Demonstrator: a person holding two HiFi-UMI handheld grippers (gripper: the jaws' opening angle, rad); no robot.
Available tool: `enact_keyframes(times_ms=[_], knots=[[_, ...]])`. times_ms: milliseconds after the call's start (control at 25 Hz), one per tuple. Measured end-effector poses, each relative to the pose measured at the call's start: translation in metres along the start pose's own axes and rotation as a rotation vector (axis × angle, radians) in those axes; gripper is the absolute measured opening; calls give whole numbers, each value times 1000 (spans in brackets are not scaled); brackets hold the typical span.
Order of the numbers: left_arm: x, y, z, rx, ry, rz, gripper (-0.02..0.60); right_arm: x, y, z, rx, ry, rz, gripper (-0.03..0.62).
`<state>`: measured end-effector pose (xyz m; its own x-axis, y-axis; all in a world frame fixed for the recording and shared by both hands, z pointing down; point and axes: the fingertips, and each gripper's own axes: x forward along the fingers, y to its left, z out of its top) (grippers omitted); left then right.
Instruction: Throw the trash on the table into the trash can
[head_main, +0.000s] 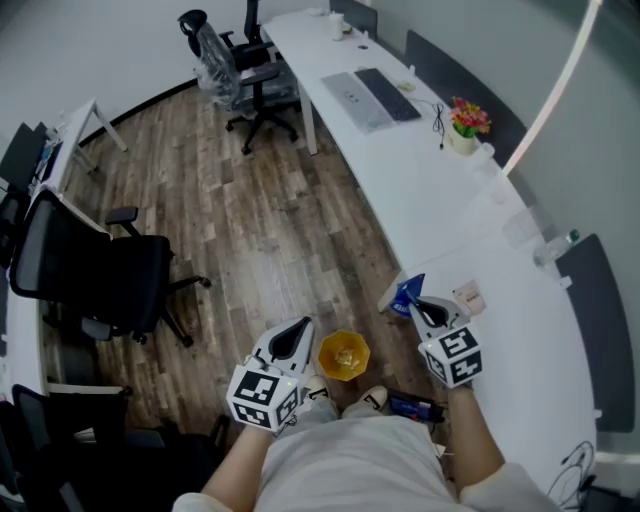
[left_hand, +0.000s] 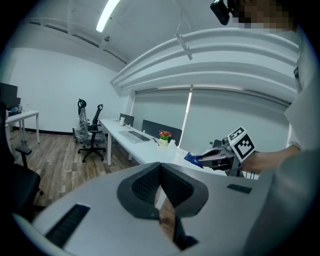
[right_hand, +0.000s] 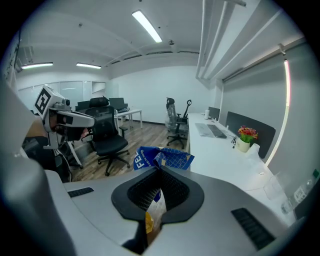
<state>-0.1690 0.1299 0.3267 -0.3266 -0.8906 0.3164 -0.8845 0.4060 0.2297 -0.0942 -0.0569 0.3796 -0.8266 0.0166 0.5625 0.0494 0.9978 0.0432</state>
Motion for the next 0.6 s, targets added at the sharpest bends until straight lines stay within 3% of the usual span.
enact_keyframes(times_ms=[600], knots=[[-17, 21, -5, -13, -10, 16, 2, 19, 33, 6, -36, 14, 61, 31]])
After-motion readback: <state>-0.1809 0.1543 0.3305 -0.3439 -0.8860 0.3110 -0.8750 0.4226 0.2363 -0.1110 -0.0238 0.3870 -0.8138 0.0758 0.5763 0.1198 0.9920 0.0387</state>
